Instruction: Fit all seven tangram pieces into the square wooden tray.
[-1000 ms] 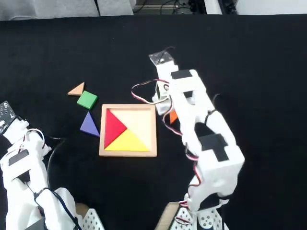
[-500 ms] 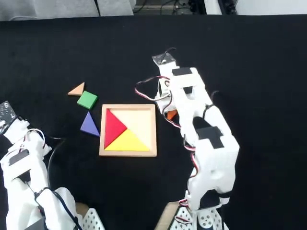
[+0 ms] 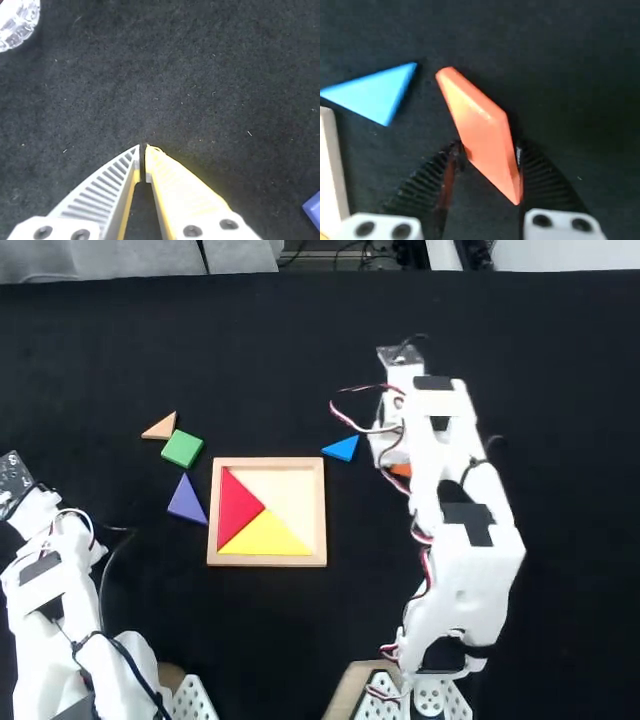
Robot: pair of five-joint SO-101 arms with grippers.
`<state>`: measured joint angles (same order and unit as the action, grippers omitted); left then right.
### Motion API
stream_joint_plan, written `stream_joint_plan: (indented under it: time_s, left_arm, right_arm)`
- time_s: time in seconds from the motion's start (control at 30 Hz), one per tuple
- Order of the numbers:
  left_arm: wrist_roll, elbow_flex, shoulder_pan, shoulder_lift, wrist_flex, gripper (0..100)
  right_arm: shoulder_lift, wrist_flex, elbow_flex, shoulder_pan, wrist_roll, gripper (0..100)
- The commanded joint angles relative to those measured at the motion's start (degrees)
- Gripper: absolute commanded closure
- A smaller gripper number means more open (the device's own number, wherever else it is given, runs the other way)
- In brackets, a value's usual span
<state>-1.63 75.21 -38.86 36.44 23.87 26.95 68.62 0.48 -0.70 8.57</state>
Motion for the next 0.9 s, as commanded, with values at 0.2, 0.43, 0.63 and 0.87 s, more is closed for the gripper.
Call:
stream_joint_plan:
  time_s: [0.2, 0.43, 0.63, 0.87]
  left_arm:
    - [0.0, -2.59, 0.84, -0.18, -1.05, 97]
    - [0.0, -2.59, 0.84, -0.18, -0.97, 97]
    - [0.0, -2.51, 0.84, -0.18, -0.97, 97]
    - [0.0, -2.51, 0.84, -0.18, -0.97, 97]
  right_arm:
    - [-10.42, -3.78, 5.14, 2.37, 0.53, 82.5]
    - [-10.42, -4.04, 5.14, 2.37, 0.44, 73.0]
    - [-10.33, -4.48, 5.14, 3.08, 0.35, 67.7]
    - [-7.16, -7.38, 5.05, 3.69, -1.76, 72.4]
